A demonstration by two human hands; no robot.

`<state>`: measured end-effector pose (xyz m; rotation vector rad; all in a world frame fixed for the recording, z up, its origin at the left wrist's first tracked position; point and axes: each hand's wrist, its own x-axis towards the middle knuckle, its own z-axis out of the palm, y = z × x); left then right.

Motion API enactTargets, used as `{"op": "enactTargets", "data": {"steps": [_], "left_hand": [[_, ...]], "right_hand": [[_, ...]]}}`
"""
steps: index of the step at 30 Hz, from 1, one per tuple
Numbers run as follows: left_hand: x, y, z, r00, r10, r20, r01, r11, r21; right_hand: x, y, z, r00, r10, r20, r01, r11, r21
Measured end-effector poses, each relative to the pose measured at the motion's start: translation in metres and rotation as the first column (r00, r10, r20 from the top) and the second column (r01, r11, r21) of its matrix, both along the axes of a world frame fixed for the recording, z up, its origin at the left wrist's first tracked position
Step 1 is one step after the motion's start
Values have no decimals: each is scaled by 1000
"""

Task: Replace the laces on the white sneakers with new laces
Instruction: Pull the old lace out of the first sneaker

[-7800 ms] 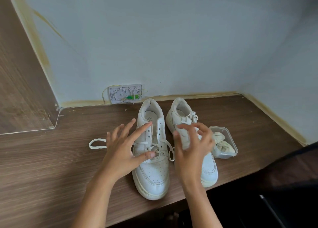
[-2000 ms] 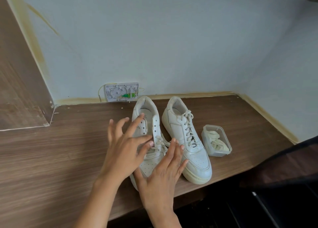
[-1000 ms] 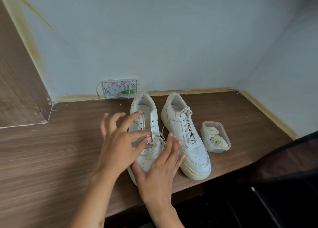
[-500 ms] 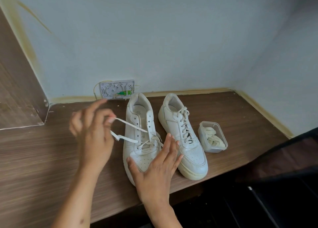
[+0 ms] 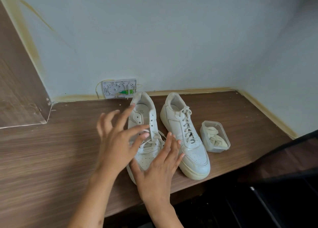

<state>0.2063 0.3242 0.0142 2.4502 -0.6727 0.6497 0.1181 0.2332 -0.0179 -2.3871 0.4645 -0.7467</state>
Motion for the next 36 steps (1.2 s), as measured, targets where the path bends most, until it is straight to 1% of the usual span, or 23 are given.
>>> {"op": "enactTargets", "data": {"steps": [2, 8, 10, 11, 12, 13, 15, 16, 17, 18, 19, 20, 22, 24, 26, 27, 29, 34, 36], "left_hand": [[-1, -3, -4, 1000, 11, -6, -11, 1000, 21], [-5, -10, -5, 996, 39, 77, -39, 999, -4], [-5, -12, -4, 989, 69, 134, -62, 996, -57], [-4, -10, -3, 982, 116, 152, -98, 987, -125], [-3, -8, -1, 971, 186, 148, -151, 963, -222], [-2, -5, 1, 957, 266, 120, -212, 917, -339], [-1, 0, 5, 919, 395, 7, -326, 768, -552], [0, 3, 6, 900, 433, -57, -375, 699, -609], [1, 5, 5, 884, 453, -113, -417, 657, -628], [2, 7, 4, 876, 459, -150, -445, 645, -621], [3, 9, 3, 878, 451, -162, -450, 659, -603], [4, 10, 3, 893, 426, -143, -424, 694, -583], [5, 10, 5, 946, 320, -58, -305, 812, -498], [4, 7, 5, 982, 190, -1, -180, 926, -331], [1, 2, 1, 996, 87, 18, -84, 987, -139], [-1, 0, 0, 998, 60, 21, -59, 996, -74], [-3, -3, -1, 999, 45, 28, -44, 998, -40], [-6, -10, -2, 990, 84, 113, -80, 996, -41], [-6, -10, 1, 978, 160, 136, -146, 984, -103]], "right_hand": [[-1, 0, 0, 1000, 7, -5, -7, 1000, 2], [-1, 1, 0, 1000, 19, 0, -19, 1000, 11], [-1, 1, 0, 1000, 4, 6, -4, 1000, 3], [-1, 1, 0, 1000, -6, 11, 6, 1000, 0], [-1, 1, 0, 1000, -15, 16, 15, 1000, 0], [0, 0, 0, 1000, -17, 18, 17, 1000, 1], [0, 0, 0, 1000, -17, 17, 17, 1000, -6], [0, 0, 0, 1000, -18, 15, 19, 1000, -11], [1, -1, -1, 1000, -21, 12, 22, 1000, -15], [1, -1, -1, 1000, -25, 11, 25, 1000, -18], [1, -1, -1, 1000, -28, 12, 28, 999, -20], [1, 0, -1, 999, -29, 15, 30, 999, -20], [1, 0, -1, 999, -25, 23, 25, 1000, -14], [1, 0, -1, 1000, -15, 27, 16, 1000, -2], [1, 0, -1, 1000, -12, 25, 12, 1000, 6], [2, 0, -1, 1000, -11, 24, 11, 1000, 8], [2, 0, -1, 1000, -8, 23, 7, 1000, 9], [0, 0, -1, 1000, 8, 10, -8, 1000, 19], [0, 0, -1, 1000, -5, 15, 5, 1000, 12]]}}
